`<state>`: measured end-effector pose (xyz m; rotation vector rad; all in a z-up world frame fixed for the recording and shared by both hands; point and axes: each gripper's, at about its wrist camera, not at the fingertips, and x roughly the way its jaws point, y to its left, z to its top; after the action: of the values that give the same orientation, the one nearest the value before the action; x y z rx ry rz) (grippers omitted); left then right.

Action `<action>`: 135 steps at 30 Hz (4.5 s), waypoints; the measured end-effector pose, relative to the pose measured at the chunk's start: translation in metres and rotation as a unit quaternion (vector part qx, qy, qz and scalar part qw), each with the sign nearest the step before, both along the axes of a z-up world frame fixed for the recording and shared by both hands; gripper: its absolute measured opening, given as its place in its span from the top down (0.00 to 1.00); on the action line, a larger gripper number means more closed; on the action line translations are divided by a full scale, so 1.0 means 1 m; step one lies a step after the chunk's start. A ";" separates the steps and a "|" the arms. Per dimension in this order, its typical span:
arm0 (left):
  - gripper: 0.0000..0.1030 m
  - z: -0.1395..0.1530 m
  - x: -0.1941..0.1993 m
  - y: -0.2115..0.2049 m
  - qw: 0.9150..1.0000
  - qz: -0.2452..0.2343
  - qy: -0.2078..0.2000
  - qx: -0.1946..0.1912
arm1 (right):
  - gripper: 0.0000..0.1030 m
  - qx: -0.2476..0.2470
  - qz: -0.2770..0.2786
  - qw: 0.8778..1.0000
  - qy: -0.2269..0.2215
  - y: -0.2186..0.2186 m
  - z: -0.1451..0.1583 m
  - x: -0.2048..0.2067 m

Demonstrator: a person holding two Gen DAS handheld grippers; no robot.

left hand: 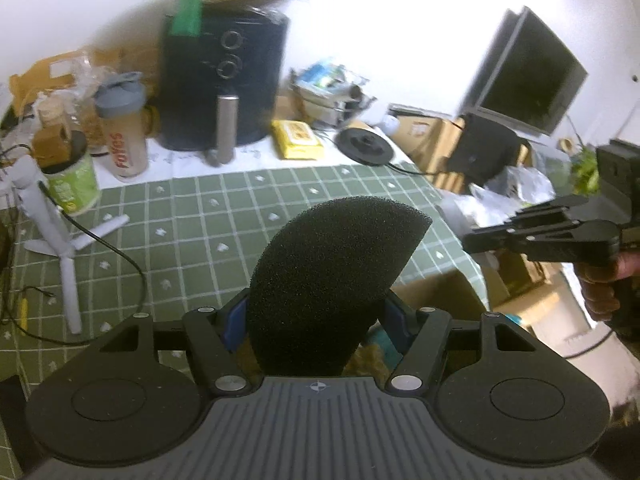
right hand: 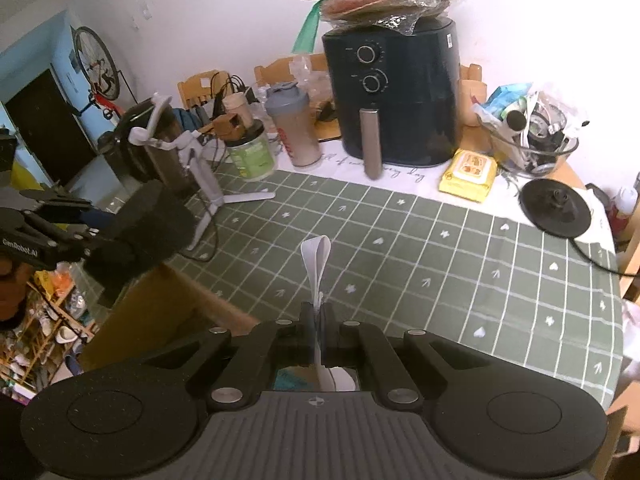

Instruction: Organize soft objects

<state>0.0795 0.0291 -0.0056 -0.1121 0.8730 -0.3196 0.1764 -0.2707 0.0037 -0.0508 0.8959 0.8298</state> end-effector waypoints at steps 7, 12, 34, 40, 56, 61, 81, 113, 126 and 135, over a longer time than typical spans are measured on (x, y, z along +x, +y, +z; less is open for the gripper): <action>0.23 -0.017 -0.014 -0.018 1.000 -0.022 0.017 0.011 | 0.95 0.016 -0.007 1.000 0.007 -0.009 0.001 -0.023; 0.18 -0.024 -0.027 -0.022 1.000 0.004 0.024 0.014 | 0.95 0.023 -0.014 0.999 0.019 -0.015 -0.005 -0.039; 0.18 -0.011 -0.082 -0.021 0.996 0.090 0.022 0.012 | 0.95 0.045 0.044 0.998 -0.018 0.003 0.017 -0.077; 0.18 -0.007 -0.094 -0.010 0.994 0.103 0.020 0.015 | 0.15 -0.012 0.079 0.996 -0.039 0.036 0.010 -0.096; 0.00 0.004 -0.115 -0.002 0.990 0.126 -0.021 0.063 | 0.00 -0.082 -0.073 0.993 -0.049 0.052 0.001 -0.142; 0.00 0.004 -0.109 -0.008 0.987 0.128 -0.008 0.100 | 0.00 -0.118 -0.117 0.985 -0.037 0.055 -0.003 -0.149; 0.00 -0.032 -0.105 -0.025 0.979 0.117 0.111 0.129 | 0.00 -0.215 -0.161 0.961 0.065 0.048 -0.028 -0.159; 0.00 -0.038 -0.095 -0.022 0.975 0.123 0.147 0.110 | 0.00 -0.241 -0.149 0.956 0.072 0.059 -0.034 -0.147; 0.00 -0.036 -0.095 -0.023 0.974 0.125 0.150 0.113 | 0.00 -0.253 -0.142 0.955 0.065 0.061 -0.032 -0.148; 0.00 -0.033 -0.096 -0.024 0.974 0.128 0.149 0.111 | 0.00 -0.249 -0.141 0.956 0.065 0.059 -0.031 -0.148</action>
<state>-0.0161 0.0056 -0.0383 -0.0647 1.1724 0.0398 0.0288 -0.2115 -0.0271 -0.3036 1.1895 0.3291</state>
